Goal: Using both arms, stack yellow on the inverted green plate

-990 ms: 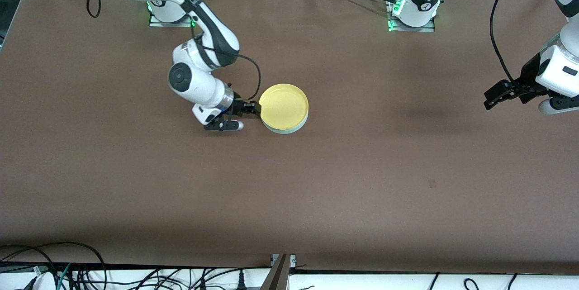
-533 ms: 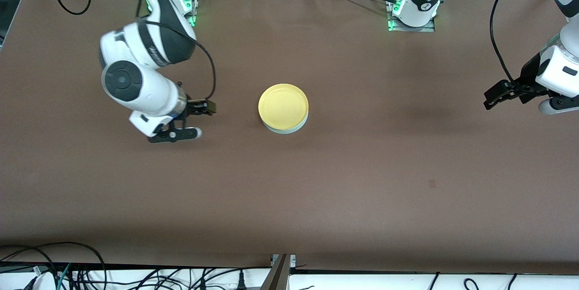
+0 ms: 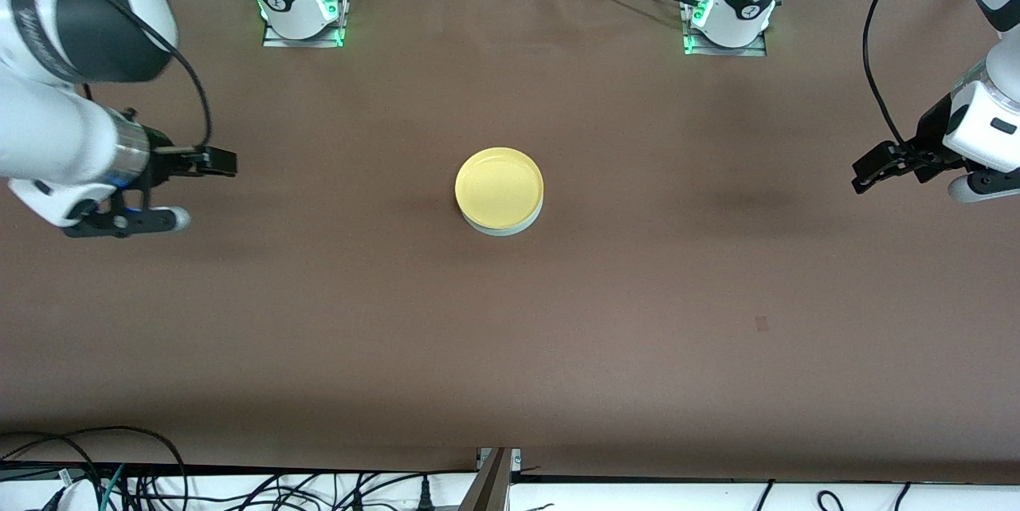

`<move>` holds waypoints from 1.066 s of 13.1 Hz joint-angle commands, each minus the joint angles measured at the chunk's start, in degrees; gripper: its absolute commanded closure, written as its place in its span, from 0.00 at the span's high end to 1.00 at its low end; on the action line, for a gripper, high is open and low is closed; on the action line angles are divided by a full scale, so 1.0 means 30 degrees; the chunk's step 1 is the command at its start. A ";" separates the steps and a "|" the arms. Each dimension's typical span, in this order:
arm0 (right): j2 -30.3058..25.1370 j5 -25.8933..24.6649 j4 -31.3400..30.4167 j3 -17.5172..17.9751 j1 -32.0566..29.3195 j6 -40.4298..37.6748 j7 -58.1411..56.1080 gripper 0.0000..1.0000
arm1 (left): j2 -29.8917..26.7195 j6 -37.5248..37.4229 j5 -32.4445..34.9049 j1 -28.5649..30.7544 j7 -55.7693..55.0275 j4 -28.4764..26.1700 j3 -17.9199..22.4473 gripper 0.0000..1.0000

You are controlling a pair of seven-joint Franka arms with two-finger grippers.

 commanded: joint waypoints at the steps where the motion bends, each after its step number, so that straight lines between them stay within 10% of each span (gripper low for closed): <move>1: -0.1567 -0.0105 -0.0318 0.0698 -0.0629 -0.0194 -0.0291 1.00 | 0.0260 -0.0427 -0.0328 0.0202 0.0465 0.0583 -0.0147 1.00; 6: -0.5817 -0.0222 -0.3215 0.0966 -0.2565 -0.0398 -0.0263 1.00 | 0.0260 -0.0427 -0.0328 0.0202 0.0436 0.0583 -0.0147 1.00; 14: -0.5293 -0.0632 -0.2869 0.2928 -0.4617 -0.1335 -0.0791 1.00 | 0.0260 -0.0427 -0.0328 0.0202 0.0465 0.0554 -0.0147 1.00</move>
